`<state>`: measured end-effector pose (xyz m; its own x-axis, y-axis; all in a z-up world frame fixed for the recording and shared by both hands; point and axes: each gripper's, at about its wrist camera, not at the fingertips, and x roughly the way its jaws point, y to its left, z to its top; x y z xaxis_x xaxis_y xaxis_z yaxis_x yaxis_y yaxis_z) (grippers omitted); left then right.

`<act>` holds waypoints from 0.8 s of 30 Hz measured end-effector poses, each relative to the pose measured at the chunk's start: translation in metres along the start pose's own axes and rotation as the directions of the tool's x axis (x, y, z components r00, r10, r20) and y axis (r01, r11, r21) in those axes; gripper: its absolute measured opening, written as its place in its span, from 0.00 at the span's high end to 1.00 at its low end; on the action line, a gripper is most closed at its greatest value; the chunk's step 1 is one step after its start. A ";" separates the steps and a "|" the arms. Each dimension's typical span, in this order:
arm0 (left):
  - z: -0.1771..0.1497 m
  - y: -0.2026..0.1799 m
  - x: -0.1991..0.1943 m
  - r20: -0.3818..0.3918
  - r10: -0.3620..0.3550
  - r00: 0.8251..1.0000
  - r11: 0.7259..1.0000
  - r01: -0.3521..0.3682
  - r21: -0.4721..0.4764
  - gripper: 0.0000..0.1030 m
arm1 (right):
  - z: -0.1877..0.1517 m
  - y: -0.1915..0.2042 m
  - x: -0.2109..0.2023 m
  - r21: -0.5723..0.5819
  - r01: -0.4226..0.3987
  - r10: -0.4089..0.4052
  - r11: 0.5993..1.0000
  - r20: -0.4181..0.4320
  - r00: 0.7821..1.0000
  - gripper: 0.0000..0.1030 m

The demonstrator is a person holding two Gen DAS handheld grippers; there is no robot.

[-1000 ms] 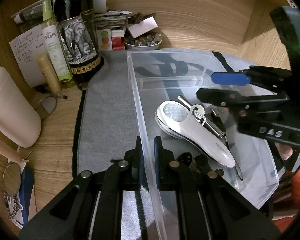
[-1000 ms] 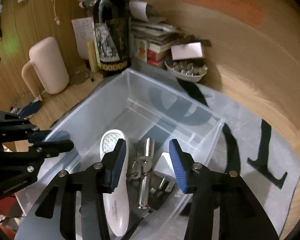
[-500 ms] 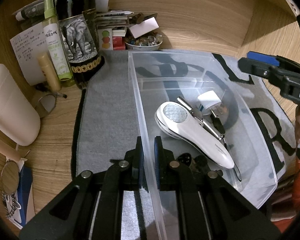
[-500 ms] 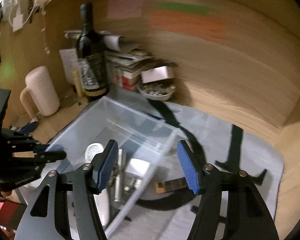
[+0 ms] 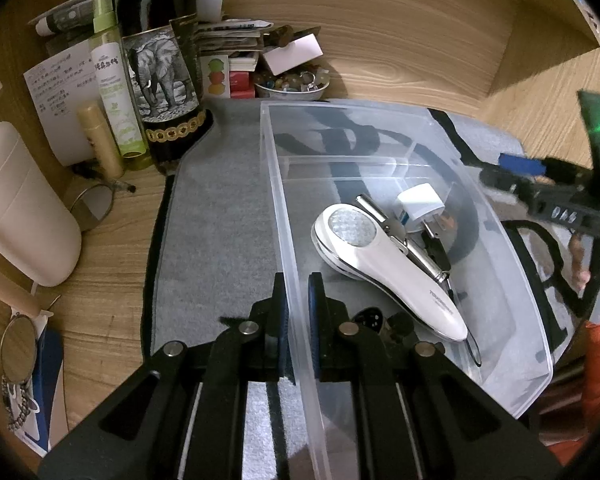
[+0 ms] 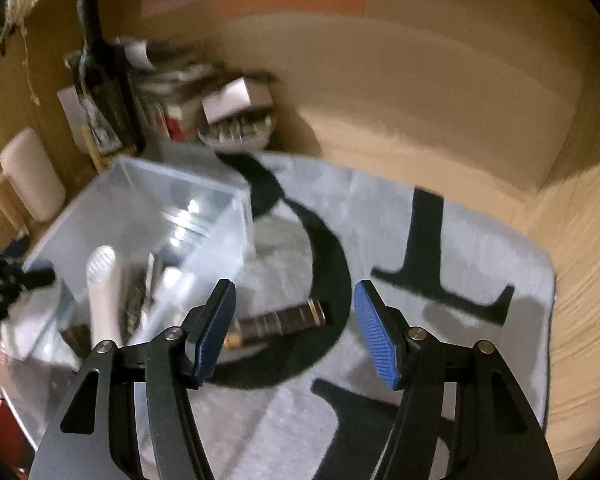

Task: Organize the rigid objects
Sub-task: 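Move the right tool back to the black-and-gold lighter on the rug, then close the right tool on the lighter and lift it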

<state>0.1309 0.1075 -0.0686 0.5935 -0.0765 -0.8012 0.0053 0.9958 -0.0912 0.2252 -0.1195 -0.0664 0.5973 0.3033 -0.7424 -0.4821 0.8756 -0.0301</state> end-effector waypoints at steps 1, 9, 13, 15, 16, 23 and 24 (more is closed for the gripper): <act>0.000 0.000 0.000 0.000 0.002 1.000 1.000 -0.002 -0.001 0.92 | -0.003 0.000 0.005 -0.006 -0.002 0.002 1.000 -0.016 1.000 0.43; -0.001 0.000 0.000 0.000 0.003 1.000 1.000 -0.003 -0.003 0.92 | -0.010 -0.001 0.042 0.031 -0.035 0.039 0.999 -0.113 0.993 0.43; -0.001 0.001 0.000 -0.001 0.002 1.000 1.000 -0.002 -0.002 0.92 | -0.006 -0.002 0.059 0.062 -0.029 0.038 0.998 -0.142 0.989 0.43; -0.001 0.001 0.000 -0.001 0.001 1.000 1.000 -0.001 -0.001 0.92 | -0.008 -0.002 0.065 0.068 -0.027 0.037 0.997 -0.149 0.988 0.43; -0.001 0.001 0.000 0.000 0.001 1.000 1.000 -0.001 0.002 0.92 | -0.010 -0.001 0.069 0.068 -0.024 0.035 0.997 -0.162 0.986 0.43; -0.002 0.001 -0.001 0.003 0.001 1.000 1.000 -0.001 0.005 0.92 | -0.026 0.001 0.056 0.002 -0.019 0.019 1.000 -0.133 0.991 0.62; -0.001 0.000 0.000 0.003 0.002 1.000 1.000 -0.002 0.004 0.92 | -0.028 0.001 0.054 0.001 -0.020 0.020 1.000 -0.133 0.991 0.65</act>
<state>0.1295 0.1078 -0.0692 0.5958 -0.0748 -0.7996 0.0078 0.9961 -0.0874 0.2391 -0.1130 -0.1251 0.4971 0.2682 -0.8252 -0.4932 0.8698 -0.0143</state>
